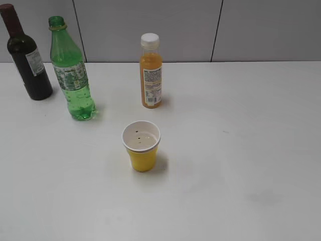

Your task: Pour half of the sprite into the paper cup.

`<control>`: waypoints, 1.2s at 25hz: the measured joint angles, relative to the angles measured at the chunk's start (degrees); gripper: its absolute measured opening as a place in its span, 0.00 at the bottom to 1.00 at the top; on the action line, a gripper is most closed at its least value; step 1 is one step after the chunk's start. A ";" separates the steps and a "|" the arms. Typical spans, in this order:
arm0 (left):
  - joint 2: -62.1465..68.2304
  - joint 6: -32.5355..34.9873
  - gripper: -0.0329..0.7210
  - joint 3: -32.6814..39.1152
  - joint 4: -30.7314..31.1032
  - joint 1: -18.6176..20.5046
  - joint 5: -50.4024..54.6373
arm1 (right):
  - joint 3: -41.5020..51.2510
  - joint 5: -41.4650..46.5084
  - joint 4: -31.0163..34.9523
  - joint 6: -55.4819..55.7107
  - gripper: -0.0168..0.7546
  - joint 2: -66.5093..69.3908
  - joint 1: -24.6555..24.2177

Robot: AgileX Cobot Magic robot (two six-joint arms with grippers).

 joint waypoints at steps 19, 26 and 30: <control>-1.85 -0.05 0.83 0.06 0.36 0.00 0.16 | 0.00 0.00 0.00 0.00 0.76 0.00 0.00; -1.85 -0.05 0.83 0.06 0.36 0.00 0.16 | 0.00 0.00 0.00 0.00 0.76 0.00 0.00; -1.85 -0.05 0.83 0.06 0.36 0.00 0.16 | 0.00 0.00 0.00 0.00 0.76 0.00 0.00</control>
